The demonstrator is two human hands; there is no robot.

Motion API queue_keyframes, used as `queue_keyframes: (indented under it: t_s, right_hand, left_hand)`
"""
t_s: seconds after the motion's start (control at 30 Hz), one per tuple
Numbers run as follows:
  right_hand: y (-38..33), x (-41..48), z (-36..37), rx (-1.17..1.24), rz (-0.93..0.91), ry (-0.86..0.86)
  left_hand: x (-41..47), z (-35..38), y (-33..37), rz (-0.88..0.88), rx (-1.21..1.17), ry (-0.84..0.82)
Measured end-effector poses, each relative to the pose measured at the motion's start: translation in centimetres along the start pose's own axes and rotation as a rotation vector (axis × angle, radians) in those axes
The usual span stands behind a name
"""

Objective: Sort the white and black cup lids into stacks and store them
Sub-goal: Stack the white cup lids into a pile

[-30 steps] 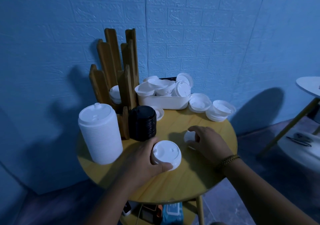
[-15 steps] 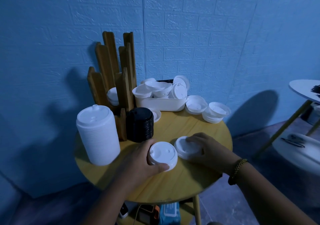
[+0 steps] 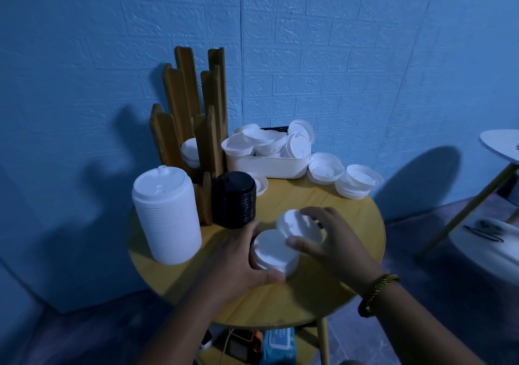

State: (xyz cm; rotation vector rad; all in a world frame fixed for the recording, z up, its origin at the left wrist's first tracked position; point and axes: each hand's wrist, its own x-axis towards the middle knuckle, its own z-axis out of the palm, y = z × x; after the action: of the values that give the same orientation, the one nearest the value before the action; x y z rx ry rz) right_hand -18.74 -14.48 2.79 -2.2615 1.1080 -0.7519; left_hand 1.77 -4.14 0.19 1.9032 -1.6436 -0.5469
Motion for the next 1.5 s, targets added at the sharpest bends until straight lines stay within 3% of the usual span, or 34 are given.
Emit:
queue_keyframes:
  t_s: [0.13,0.33,0.5,0.77,0.97,1.1,1.27,1.37,1.5]
  right_hand:
    - [-2.1,-0.1,2.6,-0.092,-0.067,-0.211]
    - [-1.1,0.0,1.8,-0.041,-0.085,-0.328]
    - [-1.6,-0.1,1.9,-0.072,-0.073,-0.278]
    - [-3.4,-0.2,2.7,-0.366,-0.046,-0.220]
    - [-2.0,-0.7,2.7,-0.225,-0.083,-0.226]
    - [-0.4,-1.0,2.1,0.019,-0.092,-0.241]
    - [-0.3,-0.2,2.0,0.009,-0.111,-0.247]
    - [0.4,0.8,1.6,0.069,-0.136,-0.317]
    - [0.7,3.5,0.5,0.233,-0.033,-0.422]
  left_hand:
    - [-0.2,-0.2,0.3,-0.006,0.053,-0.002]
    - [-0.2,-0.3,0.2,0.011,0.074,-0.036]
    - [-0.2,-0.3,0.3,-0.002,0.081,-0.032]
    - [0.0,-0.5,0.4,-0.011,0.127,-0.049]
    - [-0.1,-0.6,0.2,0.019,0.081,-0.047]
    - [-0.2,-0.6,0.1,0.005,0.033,-0.047]
    - [0.0,-0.9,0.0,-0.010,0.035,-0.074]
    - [0.3,-1.2,-0.2,0.001,0.066,-0.105]
    - [0.9,-1.8,-0.1,-0.019,0.134,-0.113]
